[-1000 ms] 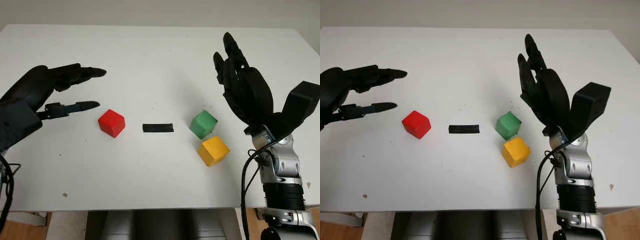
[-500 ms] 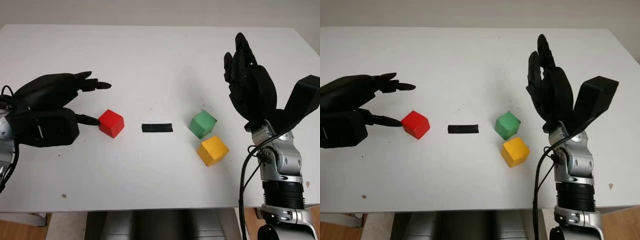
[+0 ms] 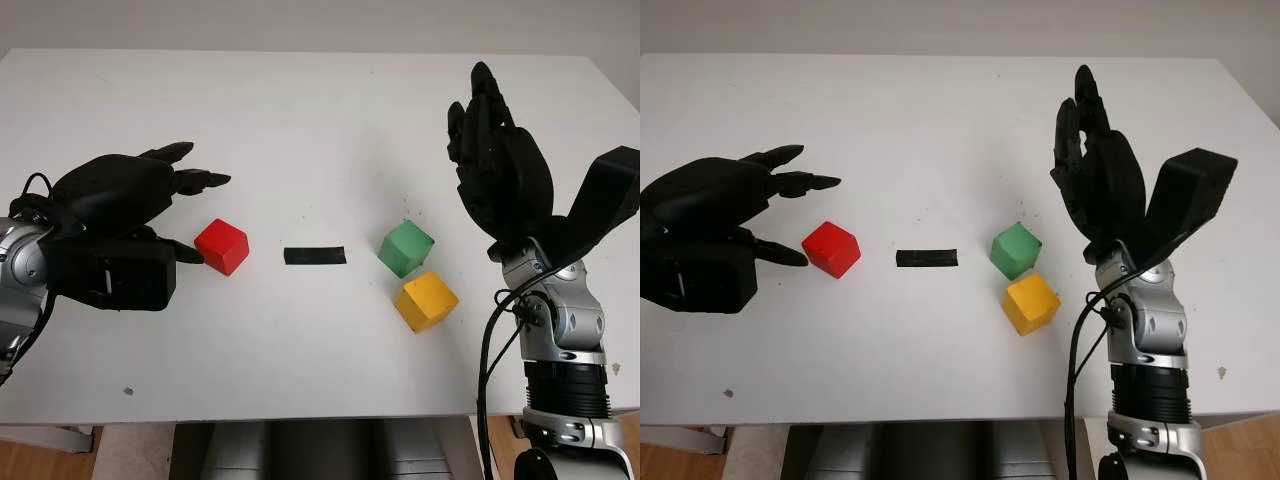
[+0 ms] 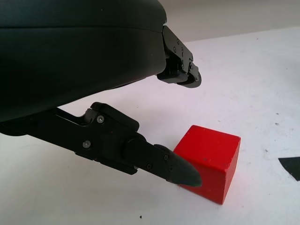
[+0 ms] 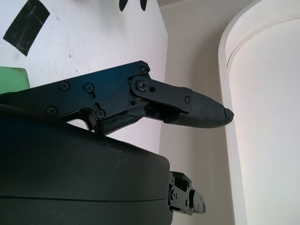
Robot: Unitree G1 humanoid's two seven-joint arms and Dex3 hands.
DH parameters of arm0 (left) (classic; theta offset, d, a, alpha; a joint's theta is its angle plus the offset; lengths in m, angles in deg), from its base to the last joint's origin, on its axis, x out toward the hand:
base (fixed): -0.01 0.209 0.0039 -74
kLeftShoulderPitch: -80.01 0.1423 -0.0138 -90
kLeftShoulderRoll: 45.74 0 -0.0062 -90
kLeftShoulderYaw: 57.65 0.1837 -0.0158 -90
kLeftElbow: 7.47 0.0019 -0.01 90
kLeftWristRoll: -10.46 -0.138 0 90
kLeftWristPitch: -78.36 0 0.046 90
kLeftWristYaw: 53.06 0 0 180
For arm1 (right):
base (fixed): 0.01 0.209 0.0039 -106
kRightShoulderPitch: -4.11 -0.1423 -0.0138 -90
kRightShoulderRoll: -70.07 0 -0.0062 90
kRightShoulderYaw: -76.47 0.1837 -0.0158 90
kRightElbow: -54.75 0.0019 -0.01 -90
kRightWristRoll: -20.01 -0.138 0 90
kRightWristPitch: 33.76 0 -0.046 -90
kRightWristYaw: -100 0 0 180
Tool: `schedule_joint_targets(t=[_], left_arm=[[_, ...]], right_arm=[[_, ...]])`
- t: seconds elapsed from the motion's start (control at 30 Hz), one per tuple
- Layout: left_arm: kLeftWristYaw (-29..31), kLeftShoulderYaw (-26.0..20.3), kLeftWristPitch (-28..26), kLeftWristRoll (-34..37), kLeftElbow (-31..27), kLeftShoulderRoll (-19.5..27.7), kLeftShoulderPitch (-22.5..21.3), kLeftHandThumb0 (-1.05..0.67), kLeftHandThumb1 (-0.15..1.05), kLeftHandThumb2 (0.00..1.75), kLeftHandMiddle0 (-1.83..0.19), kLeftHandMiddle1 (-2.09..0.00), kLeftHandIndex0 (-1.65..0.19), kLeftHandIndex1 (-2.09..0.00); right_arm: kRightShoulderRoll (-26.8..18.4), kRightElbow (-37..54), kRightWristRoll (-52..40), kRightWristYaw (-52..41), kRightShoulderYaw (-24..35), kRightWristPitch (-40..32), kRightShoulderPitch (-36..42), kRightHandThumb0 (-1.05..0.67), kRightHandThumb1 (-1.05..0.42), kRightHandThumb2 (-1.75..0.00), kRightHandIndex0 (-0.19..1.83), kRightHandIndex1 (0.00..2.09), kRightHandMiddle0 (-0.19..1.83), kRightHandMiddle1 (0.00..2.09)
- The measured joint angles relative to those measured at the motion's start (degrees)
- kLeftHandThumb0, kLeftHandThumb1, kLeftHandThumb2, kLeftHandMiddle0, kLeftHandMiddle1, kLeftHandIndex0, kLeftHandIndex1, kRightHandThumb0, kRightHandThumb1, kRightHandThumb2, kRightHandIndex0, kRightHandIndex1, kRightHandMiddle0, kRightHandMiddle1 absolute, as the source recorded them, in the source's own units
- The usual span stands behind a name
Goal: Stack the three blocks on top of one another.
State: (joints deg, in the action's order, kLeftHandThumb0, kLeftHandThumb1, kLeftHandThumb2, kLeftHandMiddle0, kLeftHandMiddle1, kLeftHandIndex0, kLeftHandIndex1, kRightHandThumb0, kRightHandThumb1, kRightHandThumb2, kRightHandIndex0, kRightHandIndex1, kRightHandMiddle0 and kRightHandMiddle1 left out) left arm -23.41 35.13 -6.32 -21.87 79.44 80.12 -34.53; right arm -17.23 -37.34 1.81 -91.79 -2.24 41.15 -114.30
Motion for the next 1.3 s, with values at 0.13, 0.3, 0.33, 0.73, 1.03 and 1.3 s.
schedule_joint_targets(t=[0.13,0.3,0.33,0.73,1.03,1.3], left_arm=[[-0.1,0.4,1.3,0.0,0.2,0.0,0.0,-0.56,0.89,0.05,0.03,-0.06,-0.29,-0.10],[-1.1,0.9,2.2,-0.4,1.0,-0.6,0.0,-0.50,0.89,0.05,0.01,-0.06,-0.34,-0.12],[-1.3,1.1,2.2,-0.6,1.2,-0.8,0.0,-0.49,0.89,0.05,0.00,-0.07,-0.38,-0.14],[-5.8,2.7,7.0,-2.6,4.0,-1.7,0.0,-0.43,0.89,0.05,-0.10,-0.06,-0.33,-0.62],[-8.1,4.3,10.9,-6.2,6.5,-1.8,0.0,-0.45,0.88,0.05,-0.11,-0.05,-0.20,-0.87],[-9.2,5.2,11.9,-8.3,7.6,-1.8,-0.2,-0.45,0.88,0.05,-0.11,-0.05,-0.20,-0.99]], right_arm=[[0.1,0.0,-0.3,-0.1,0.0,0.0,-0.2,-0.70,-1.05,-0.69,-0.19,0.00,-0.19,0.00],[0.1,0.2,-0.2,0.3,-0.2,0.0,-0.2,-0.70,-1.05,-0.70,-0.19,0.00,-0.19,0.00],[0.1,0.3,-0.2,0.3,-0.2,0.0,-0.2,-0.71,-1.05,-0.70,-0.19,0.00,-0.19,0.00],[0.1,1.4,-0.6,0.2,-0.3,-0.4,-0.2,-0.70,-1.05,-0.69,-0.19,0.00,-0.19,0.00],[0.1,1.5,-0.8,-0.2,-0.2,-0.5,-0.1,-0.70,-1.05,-0.71,-0.19,0.00,-0.19,0.00],[0.1,1.9,-0.8,-0.2,-0.2,-0.5,0.1,-0.70,-1.05,-0.72,-0.19,0.00,-0.19,0.00]])
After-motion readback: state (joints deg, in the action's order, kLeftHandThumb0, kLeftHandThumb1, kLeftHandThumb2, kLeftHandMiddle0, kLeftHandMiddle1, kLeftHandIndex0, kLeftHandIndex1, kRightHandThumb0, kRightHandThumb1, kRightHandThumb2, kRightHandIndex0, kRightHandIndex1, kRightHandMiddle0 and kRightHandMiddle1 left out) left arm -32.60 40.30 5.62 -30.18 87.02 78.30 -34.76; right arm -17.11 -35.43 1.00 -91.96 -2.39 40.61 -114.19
